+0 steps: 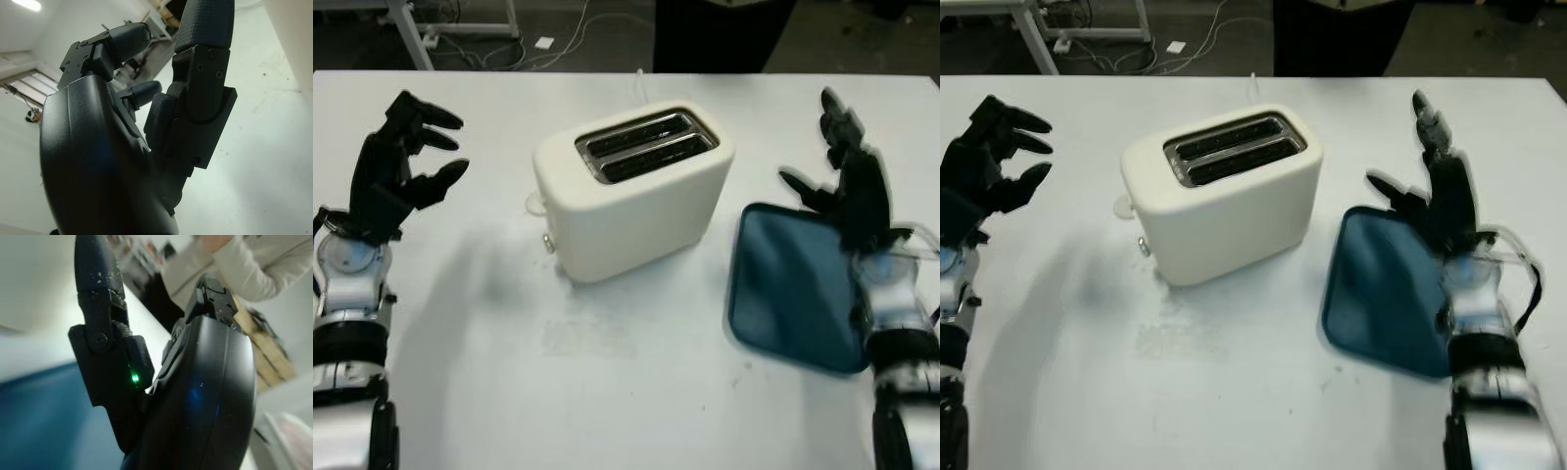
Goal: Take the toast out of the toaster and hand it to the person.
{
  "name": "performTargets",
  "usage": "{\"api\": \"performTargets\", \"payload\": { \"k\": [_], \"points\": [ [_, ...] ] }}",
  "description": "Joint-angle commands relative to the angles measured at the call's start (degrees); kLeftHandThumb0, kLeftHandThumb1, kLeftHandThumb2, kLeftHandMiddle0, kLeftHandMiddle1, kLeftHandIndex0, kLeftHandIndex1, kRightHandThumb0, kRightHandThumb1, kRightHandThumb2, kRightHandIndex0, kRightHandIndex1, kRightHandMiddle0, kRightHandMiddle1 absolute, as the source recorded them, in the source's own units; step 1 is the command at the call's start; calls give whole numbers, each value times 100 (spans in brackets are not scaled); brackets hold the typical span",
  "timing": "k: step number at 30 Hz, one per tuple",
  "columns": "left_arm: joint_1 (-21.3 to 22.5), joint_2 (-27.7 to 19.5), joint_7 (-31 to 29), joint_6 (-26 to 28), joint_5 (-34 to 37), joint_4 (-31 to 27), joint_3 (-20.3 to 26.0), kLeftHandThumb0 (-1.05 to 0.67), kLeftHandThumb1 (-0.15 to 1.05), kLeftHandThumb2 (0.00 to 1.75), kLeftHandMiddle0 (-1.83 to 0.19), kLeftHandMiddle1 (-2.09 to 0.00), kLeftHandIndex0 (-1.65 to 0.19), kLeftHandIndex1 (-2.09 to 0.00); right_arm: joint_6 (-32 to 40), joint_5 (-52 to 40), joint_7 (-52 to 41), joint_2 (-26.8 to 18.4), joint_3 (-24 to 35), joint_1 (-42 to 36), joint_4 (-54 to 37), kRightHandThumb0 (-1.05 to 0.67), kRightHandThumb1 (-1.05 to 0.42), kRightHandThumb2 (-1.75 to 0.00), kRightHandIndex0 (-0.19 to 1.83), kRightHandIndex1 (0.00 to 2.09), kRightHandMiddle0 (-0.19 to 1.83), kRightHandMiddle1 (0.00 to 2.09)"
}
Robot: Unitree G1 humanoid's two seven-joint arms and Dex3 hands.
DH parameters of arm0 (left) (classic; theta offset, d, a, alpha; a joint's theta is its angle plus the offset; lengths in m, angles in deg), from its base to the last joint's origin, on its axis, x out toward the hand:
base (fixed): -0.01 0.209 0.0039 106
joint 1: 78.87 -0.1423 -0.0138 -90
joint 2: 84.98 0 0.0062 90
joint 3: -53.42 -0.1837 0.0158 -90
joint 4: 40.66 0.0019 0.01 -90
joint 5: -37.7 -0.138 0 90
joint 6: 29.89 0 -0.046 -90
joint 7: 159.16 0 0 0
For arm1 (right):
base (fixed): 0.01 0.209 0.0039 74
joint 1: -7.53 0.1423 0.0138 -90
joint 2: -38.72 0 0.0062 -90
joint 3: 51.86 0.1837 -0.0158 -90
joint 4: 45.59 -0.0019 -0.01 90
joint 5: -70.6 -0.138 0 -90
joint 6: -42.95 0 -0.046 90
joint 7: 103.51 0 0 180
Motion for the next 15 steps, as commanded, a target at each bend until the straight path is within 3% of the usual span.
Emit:
{"api": "performTargets", "payload": {
  "k": [1, 9, 15],
  "points": [
    [-204, 88, 105, 28, 29, -116, 64, -105, 92, 23, -3, -168, -9, -153, 223, -197, -138, 184, -62, -544, -688, -88, -92, -34, 1, 0, 2, 1],
    [-875, 704, 386, 129, 255, -613, 166, -105, 92, 16, -12, -168, -17, -154, 283, -80, -100, 808, -303, -1851, -2292, -84, -92, -54, 11, 4, 11, 3],
    [-1386, 1253, 342, 773, 502, -1125, 25, -105, 90, 5, -22, -165, -29, -153, 385, -536, -221, 1332, -541, -2382, -2862, -79, -92, -53, 14, 4, 15, 3]
  ]
}}
